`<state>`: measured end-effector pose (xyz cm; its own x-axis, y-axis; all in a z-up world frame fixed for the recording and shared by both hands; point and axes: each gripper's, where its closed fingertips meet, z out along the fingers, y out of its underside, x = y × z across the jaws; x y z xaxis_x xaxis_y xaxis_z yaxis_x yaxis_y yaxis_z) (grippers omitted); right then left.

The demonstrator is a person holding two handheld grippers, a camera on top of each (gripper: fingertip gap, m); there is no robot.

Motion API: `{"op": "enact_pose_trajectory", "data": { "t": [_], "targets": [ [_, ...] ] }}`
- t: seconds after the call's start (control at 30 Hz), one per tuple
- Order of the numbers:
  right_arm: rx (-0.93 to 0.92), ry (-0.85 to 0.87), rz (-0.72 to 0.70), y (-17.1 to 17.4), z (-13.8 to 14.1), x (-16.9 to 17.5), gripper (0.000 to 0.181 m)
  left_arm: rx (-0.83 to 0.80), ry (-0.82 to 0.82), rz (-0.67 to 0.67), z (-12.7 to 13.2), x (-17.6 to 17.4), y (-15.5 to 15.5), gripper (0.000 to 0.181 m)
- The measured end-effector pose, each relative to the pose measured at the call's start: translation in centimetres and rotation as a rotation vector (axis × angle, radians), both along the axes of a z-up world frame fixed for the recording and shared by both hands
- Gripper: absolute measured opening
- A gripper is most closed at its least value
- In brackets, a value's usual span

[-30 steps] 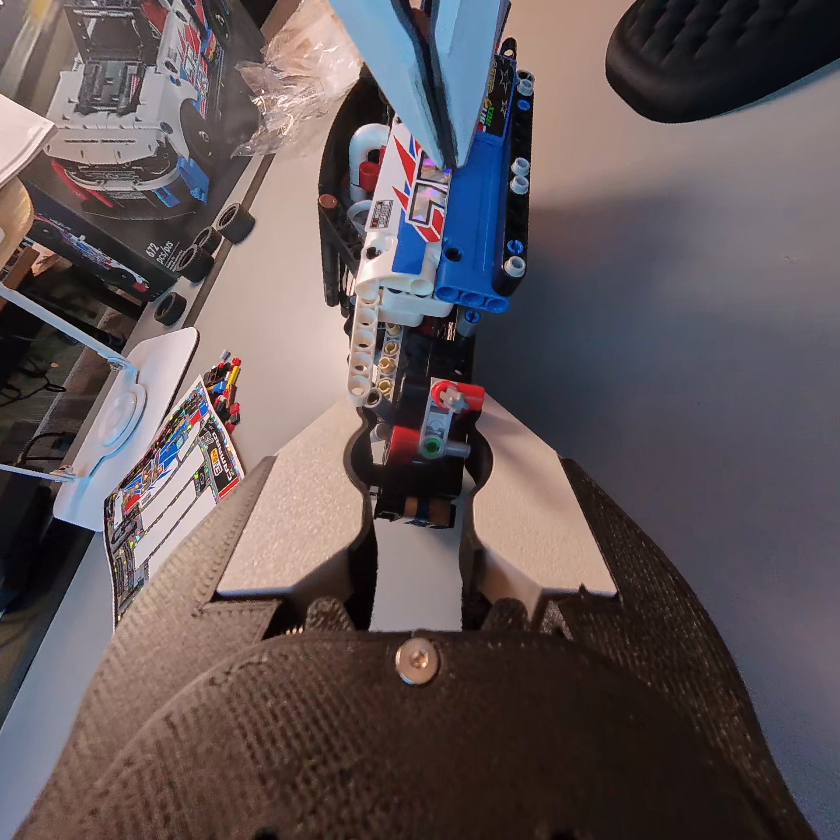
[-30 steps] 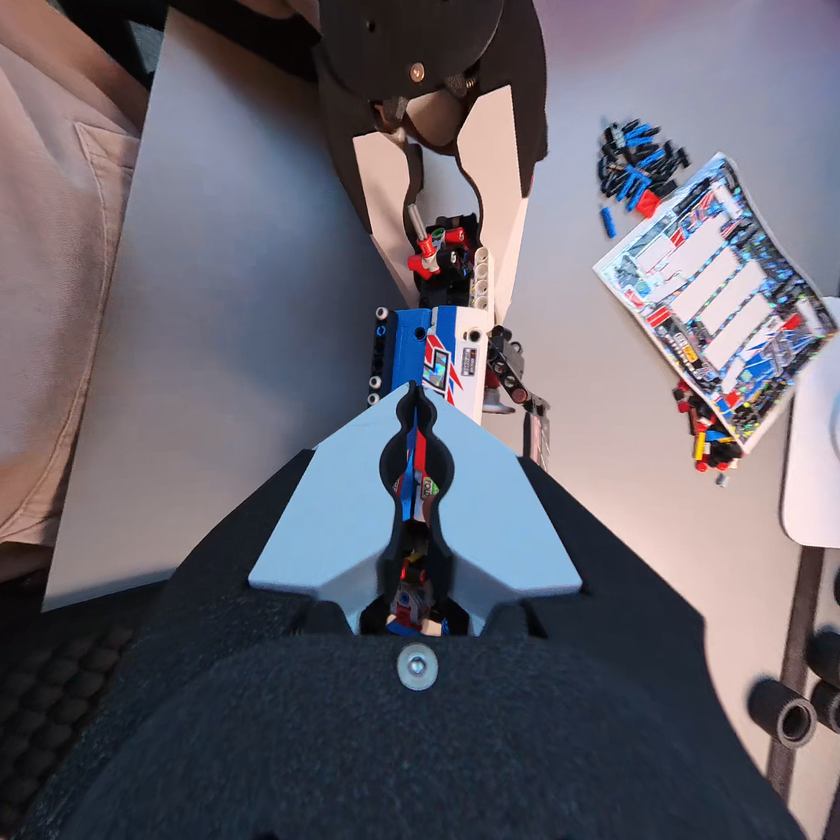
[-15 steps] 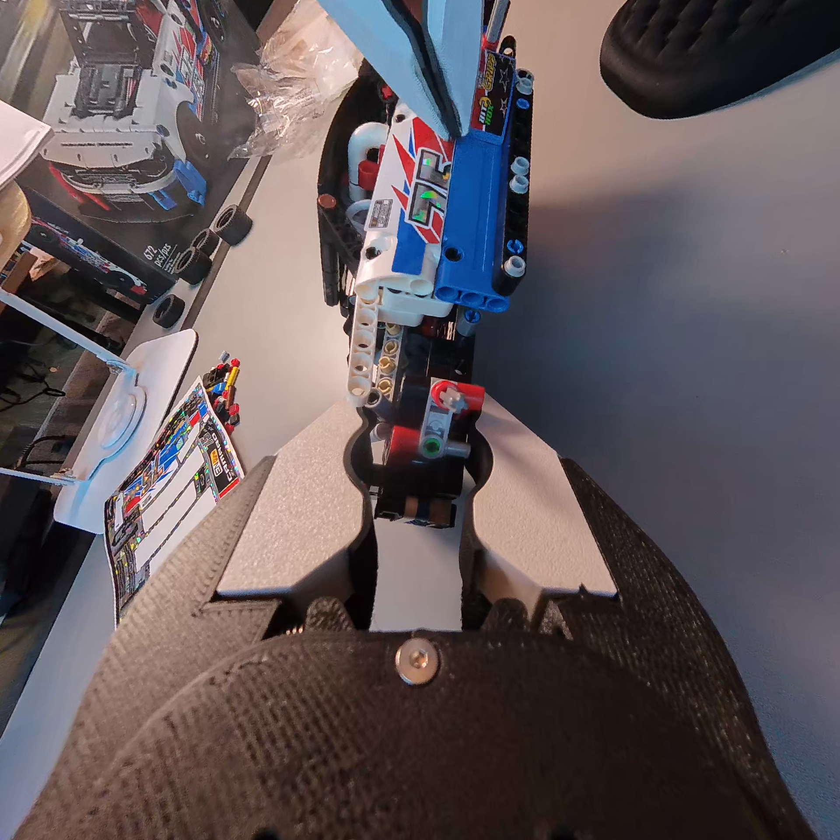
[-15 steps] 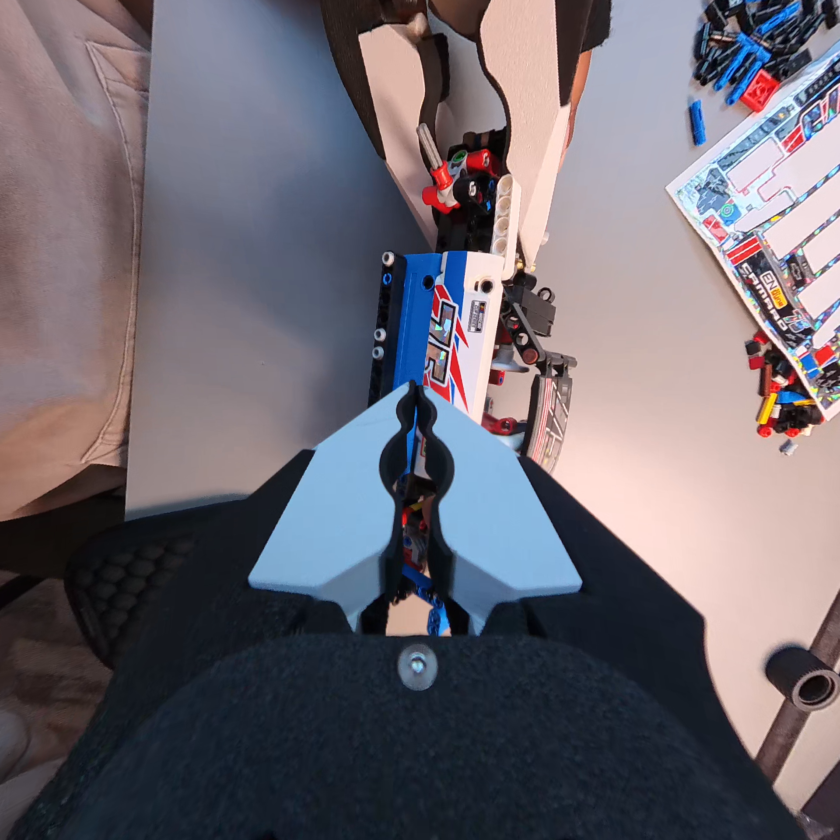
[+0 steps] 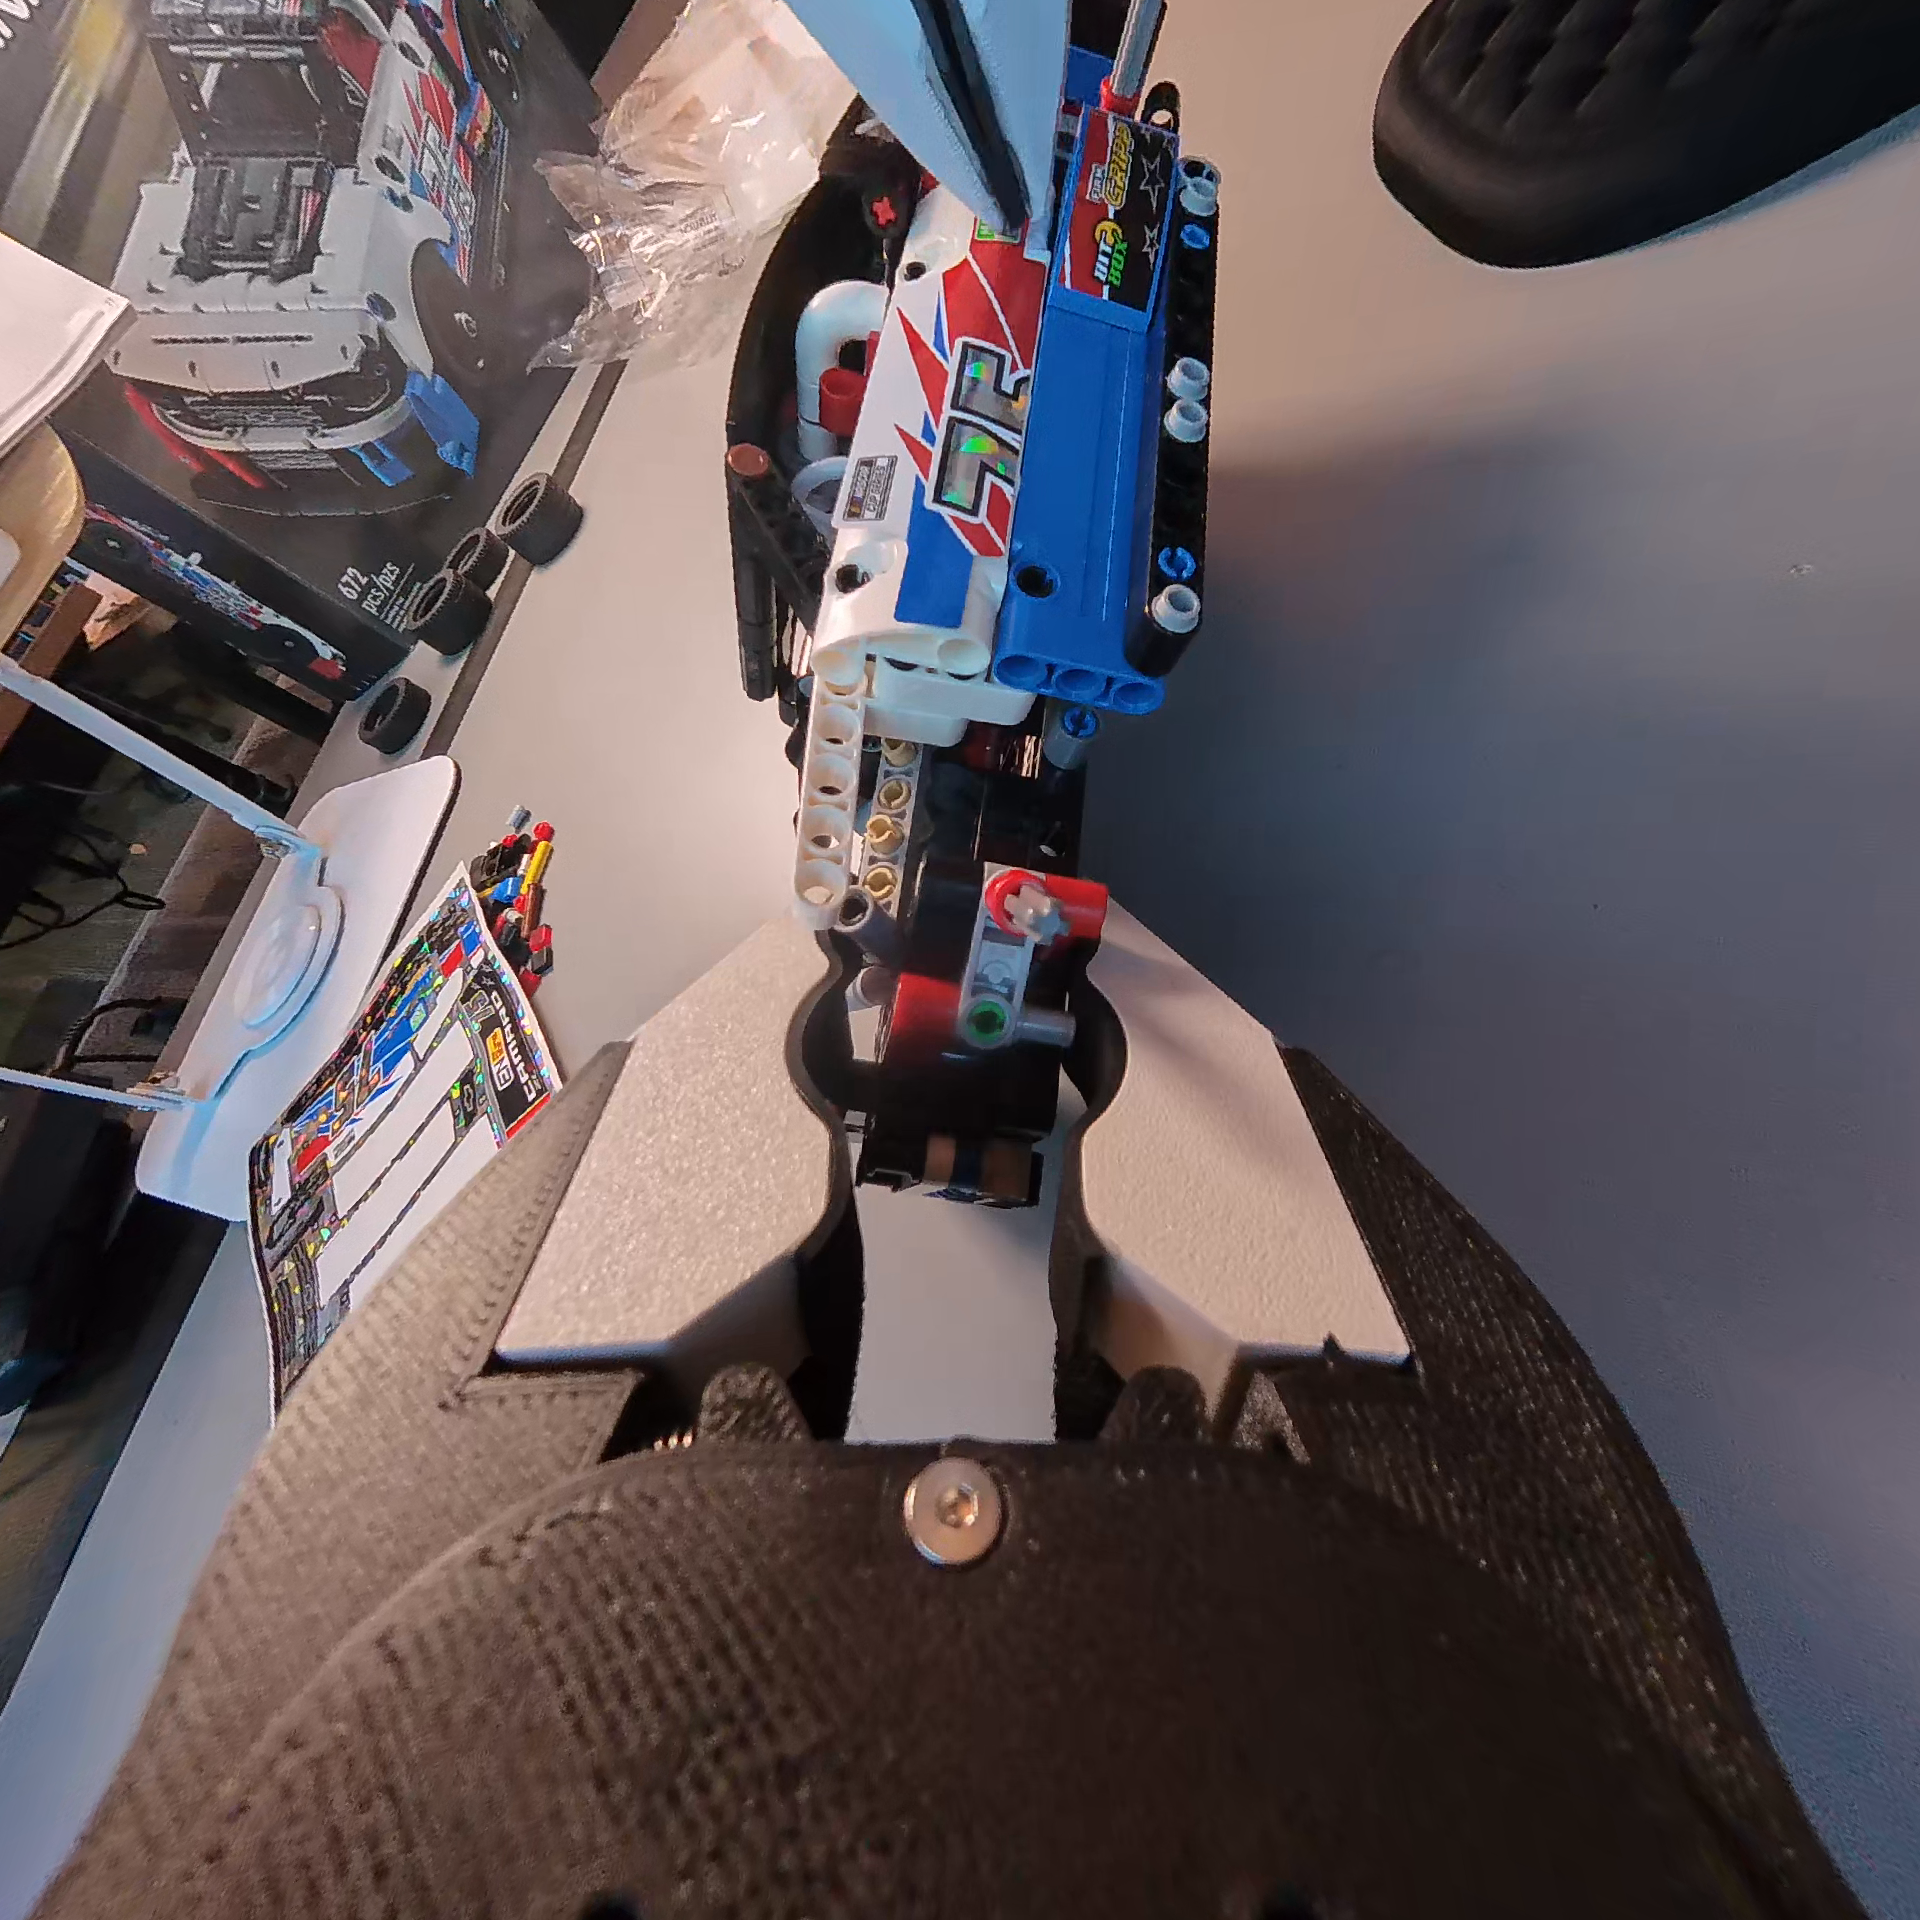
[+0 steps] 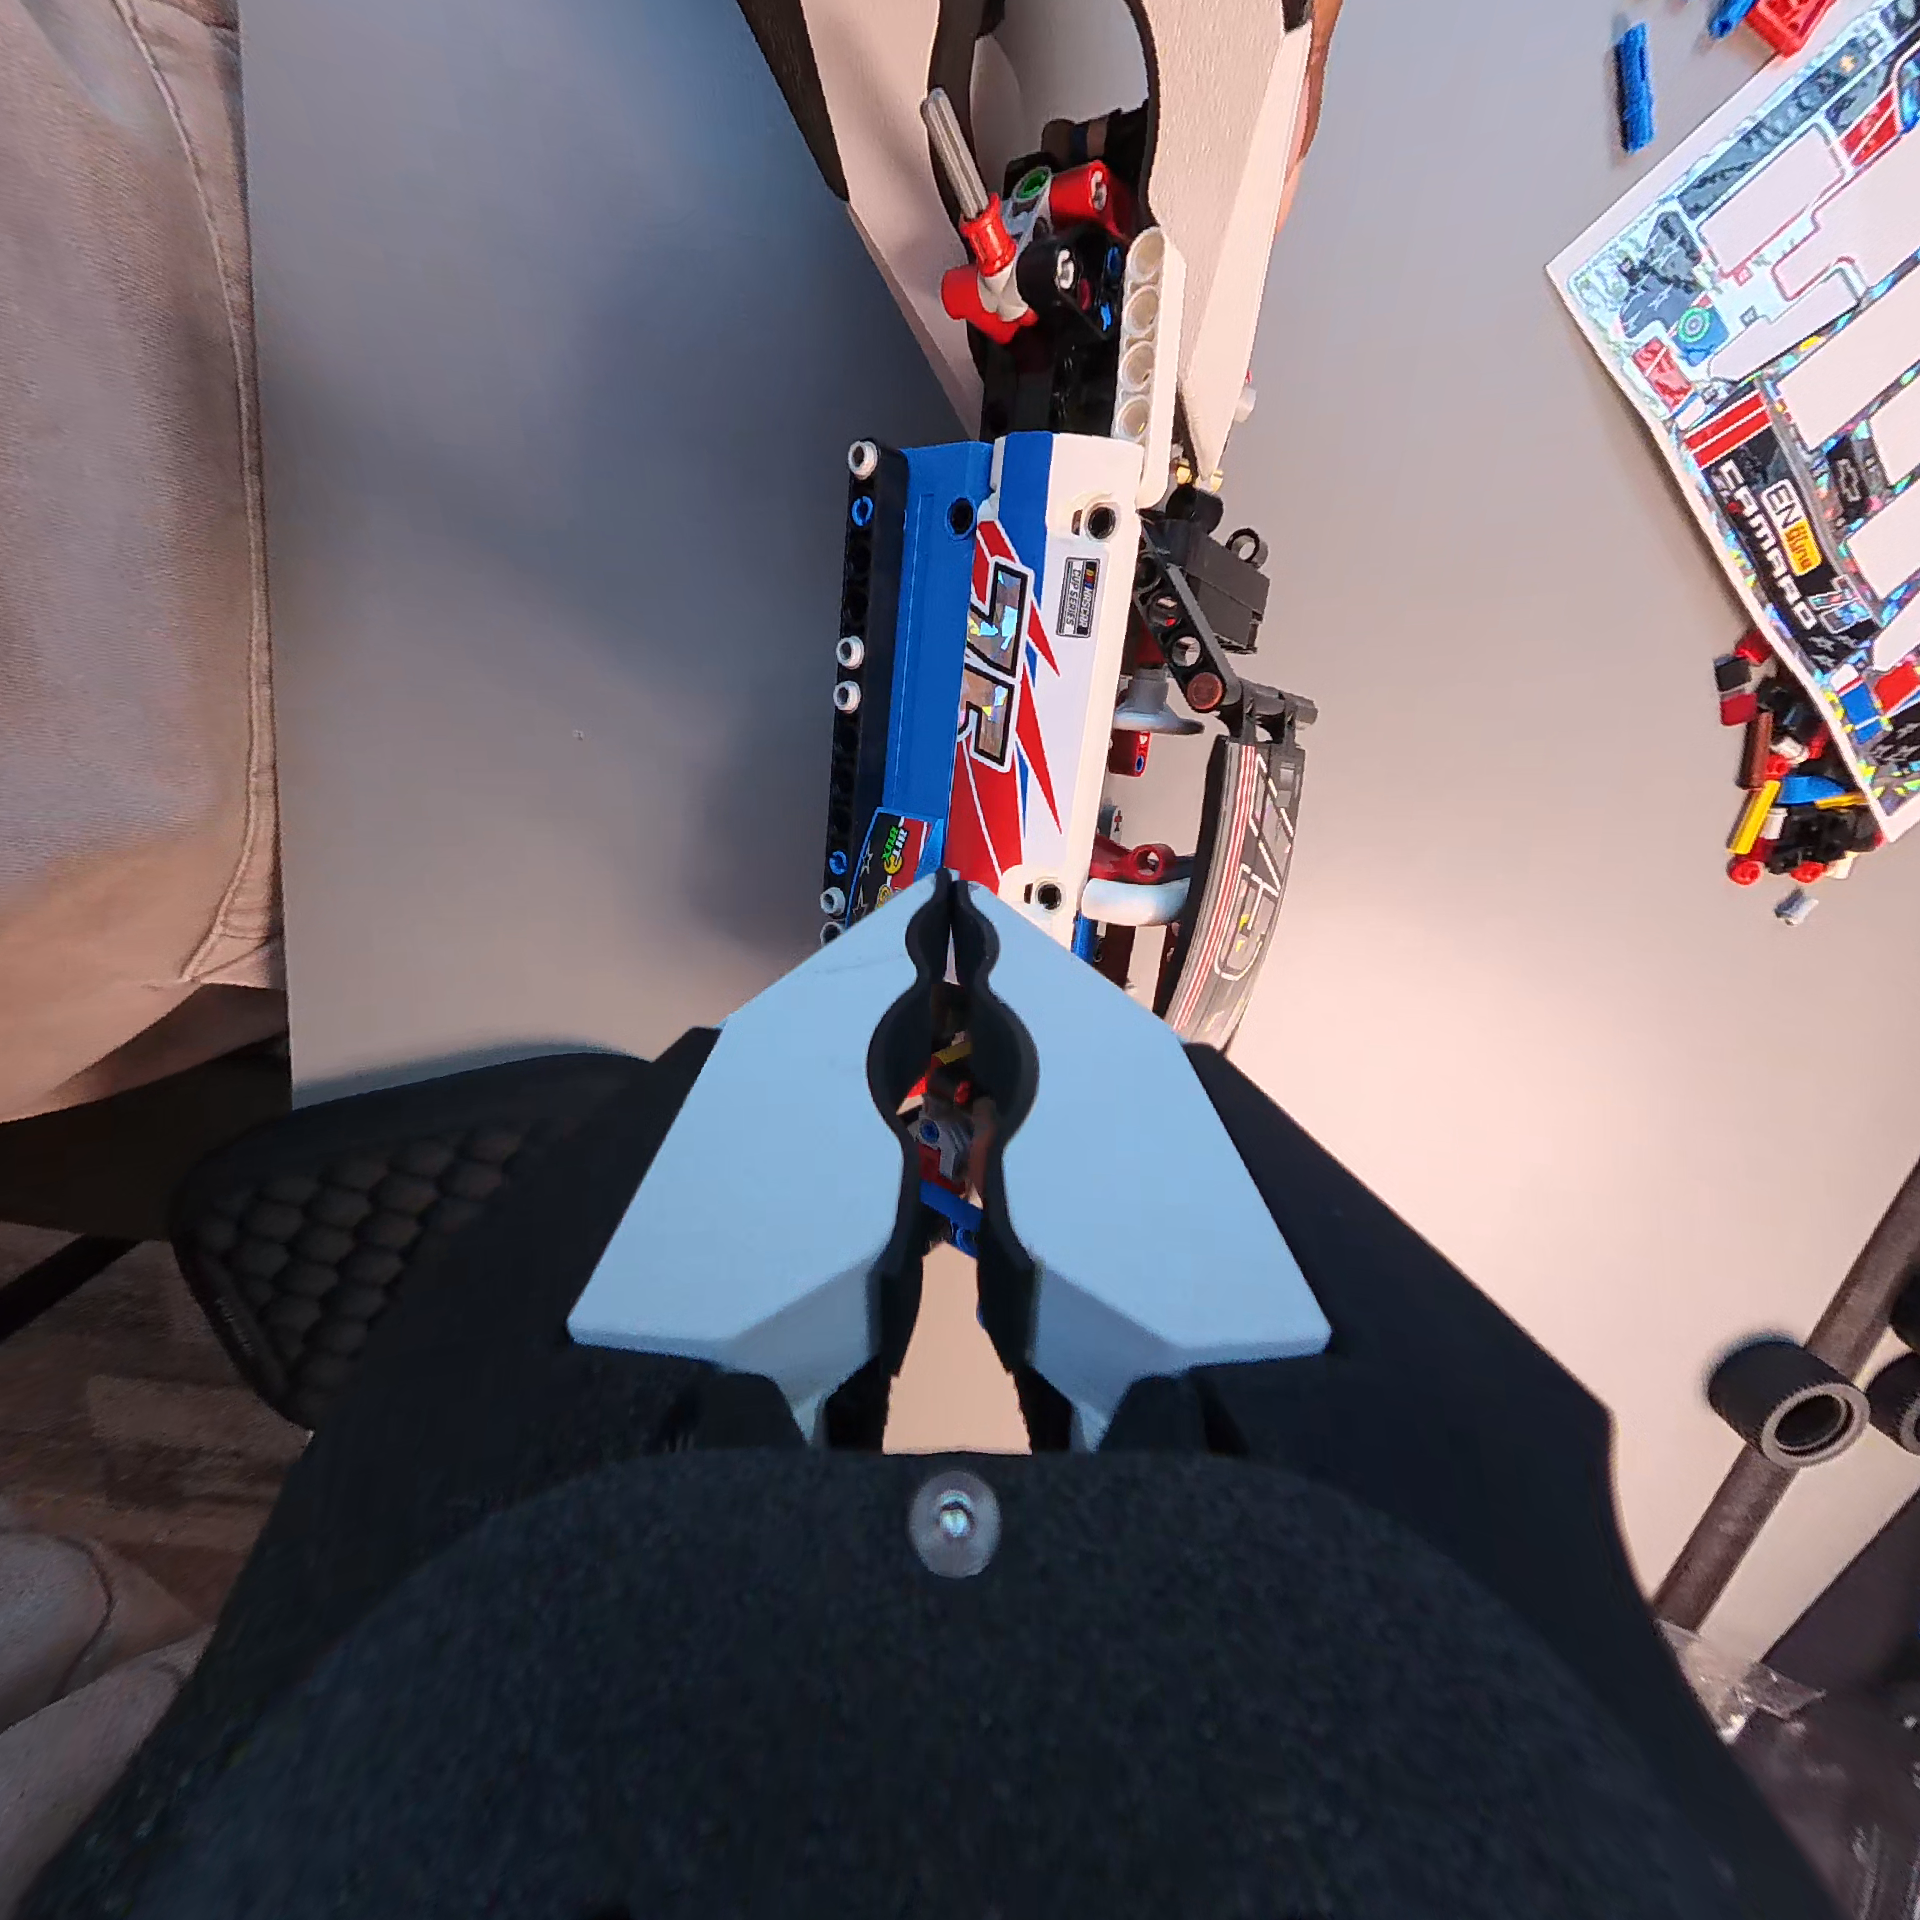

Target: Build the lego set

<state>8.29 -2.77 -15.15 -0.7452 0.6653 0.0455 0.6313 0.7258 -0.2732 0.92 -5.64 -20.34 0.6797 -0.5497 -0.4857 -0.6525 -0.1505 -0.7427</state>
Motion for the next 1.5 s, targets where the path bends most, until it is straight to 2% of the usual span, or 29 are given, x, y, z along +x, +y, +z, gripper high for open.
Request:
{"op": "enact_pose_trajectory", "data": {
  "t": [0.03,0.13,0.23,0.37,0.7,0.97,1.5],
  "targets": [
    [0.011,0.011,-0.002,0.1,0.1,-0.2,0.000,0.000,0.000,0.000,0.0,0.0,0.0,0.035],
    [0.054,0.043,-0.017,0.9,0.7,-0.6,0.000,-0.001,0.001,0.001,0.0,0.0,0.0,0.036],
    [0.012,0.079,-0.018,0.4,1.2,-1.0,0.000,-0.003,-0.001,0.001,0.0,0.0,0.0,0.036],
    [0.038,0.052,-0.015,0.5,0.3,-0.7,0.000,-0.005,-0.002,0.002,0.0,0.0,-0.1,0.036],
    [0.024,0.074,-0.027,0.8,0.4,0.2,0.000,-0.003,0.002,0.003,0.0,0.0,-0.1,0.036],
    [0.039,0.189,-0.019,0.2,0.6,-1.7,0.000,-0.003,0.003,0.003,0.0,0.1,-0.1,0.036],
    [0.049,0.253,-0.016,-1.0,0.3,-3.8,0.000,-0.003,0.014,0.003,-0.1,0.1,0.0,0.036]
  ]
}}
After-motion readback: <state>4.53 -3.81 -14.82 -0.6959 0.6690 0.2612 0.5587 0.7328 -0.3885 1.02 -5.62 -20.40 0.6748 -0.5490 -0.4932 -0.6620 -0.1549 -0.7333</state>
